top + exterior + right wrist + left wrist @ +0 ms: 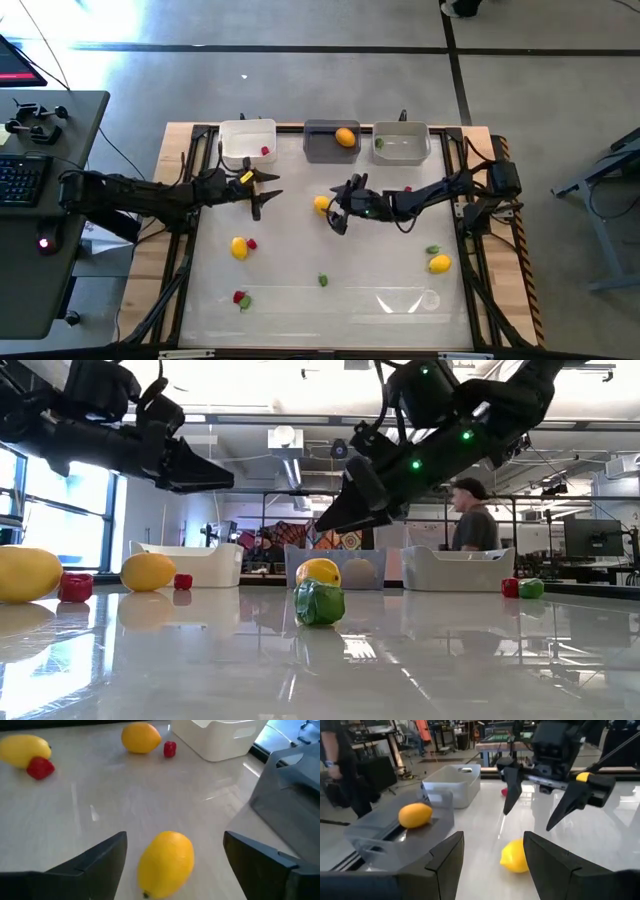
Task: Sort produce into baskets
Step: Put the lemon into the black bin
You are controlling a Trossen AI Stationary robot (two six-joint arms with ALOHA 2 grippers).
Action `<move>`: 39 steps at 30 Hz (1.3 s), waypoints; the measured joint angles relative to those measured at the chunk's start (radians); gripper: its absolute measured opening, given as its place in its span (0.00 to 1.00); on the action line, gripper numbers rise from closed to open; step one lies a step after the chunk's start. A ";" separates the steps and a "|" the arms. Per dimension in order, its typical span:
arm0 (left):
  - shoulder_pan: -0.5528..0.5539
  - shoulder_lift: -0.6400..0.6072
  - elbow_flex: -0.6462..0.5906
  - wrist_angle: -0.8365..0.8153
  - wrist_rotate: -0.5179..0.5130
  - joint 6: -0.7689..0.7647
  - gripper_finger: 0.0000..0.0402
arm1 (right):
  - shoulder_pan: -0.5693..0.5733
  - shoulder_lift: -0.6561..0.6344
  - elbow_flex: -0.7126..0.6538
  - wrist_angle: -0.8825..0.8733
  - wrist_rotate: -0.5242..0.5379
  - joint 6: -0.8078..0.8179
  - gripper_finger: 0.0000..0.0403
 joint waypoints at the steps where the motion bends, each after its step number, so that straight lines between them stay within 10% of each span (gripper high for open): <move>1: 0.000 0.000 -0.002 -0.002 0.000 -0.001 0.48 | 0.005 0.000 0.003 -0.004 0.003 0.015 0.80; 23: 0.000 0.000 -0.002 -0.007 0.000 0.072 0.48 | 0.005 0.194 0.173 -0.159 0.027 0.138 0.79; 34: 0.002 0.000 -0.002 -0.011 -0.002 0.103 0.48 | -0.066 0.206 0.246 -0.285 -0.107 0.093 0.38; 39: 0.002 0.000 -0.002 -0.042 -0.004 0.103 0.48 | -0.106 0.187 0.287 -0.380 -0.150 -0.042 0.38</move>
